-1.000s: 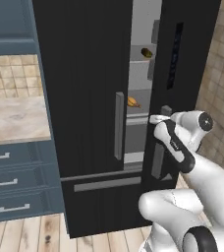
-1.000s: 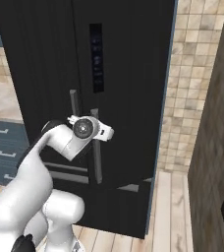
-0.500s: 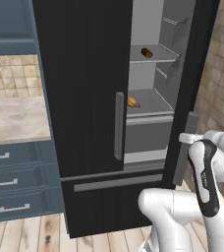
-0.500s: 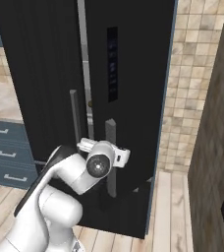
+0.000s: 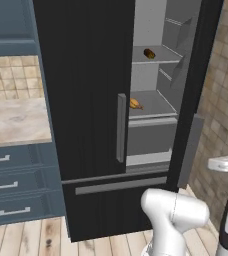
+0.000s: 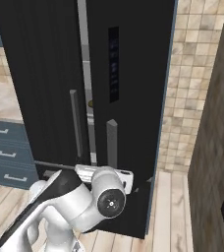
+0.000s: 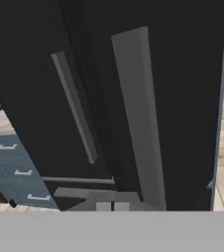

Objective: Open the fridge, remove the kiwi, sweet potato, and chicken drumstick, and place them on any counter.

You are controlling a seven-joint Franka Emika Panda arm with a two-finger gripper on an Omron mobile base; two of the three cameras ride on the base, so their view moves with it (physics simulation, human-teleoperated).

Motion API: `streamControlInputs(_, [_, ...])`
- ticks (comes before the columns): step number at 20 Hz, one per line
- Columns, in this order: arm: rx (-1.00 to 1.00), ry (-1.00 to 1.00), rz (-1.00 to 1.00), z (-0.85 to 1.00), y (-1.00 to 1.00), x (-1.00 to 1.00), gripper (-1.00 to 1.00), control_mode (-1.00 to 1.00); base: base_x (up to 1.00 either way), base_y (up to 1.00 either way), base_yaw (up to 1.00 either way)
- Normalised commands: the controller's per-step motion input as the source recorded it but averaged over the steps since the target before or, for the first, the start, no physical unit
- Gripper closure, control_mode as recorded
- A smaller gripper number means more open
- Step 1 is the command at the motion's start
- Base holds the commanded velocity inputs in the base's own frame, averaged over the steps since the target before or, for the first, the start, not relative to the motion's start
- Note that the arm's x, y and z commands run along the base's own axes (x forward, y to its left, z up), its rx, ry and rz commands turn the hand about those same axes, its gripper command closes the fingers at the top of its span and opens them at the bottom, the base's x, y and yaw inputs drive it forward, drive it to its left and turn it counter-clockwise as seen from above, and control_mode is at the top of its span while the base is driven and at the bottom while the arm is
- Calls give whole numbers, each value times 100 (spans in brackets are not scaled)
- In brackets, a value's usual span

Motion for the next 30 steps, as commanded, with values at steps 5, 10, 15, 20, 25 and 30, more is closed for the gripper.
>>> streamControlInputs(5, [-9, 19, 1, 37, 31, -64, 100, -100, 0, 0, 0])
streamControlInputs(10, [-11, 21, -1, 55, 59, -5, 100, -100, 0, 0, 0])
streamControlInputs(15, [-12, 18, -6, 57, 61, 0, 100, -100, 0, 0, 0])
streamControlInputs(20, [-8, 19, -9, 27, 59, 3, 100, -100, 0, 0, 0])
streamControlInputs(25, [-10, 24, -5, 2, 48, 18, 100, -100, 0, 0, 0])
streamControlInputs(30, [-18, 2, 2, -12, 47, 18, 100, -100, 0, 0, 0])
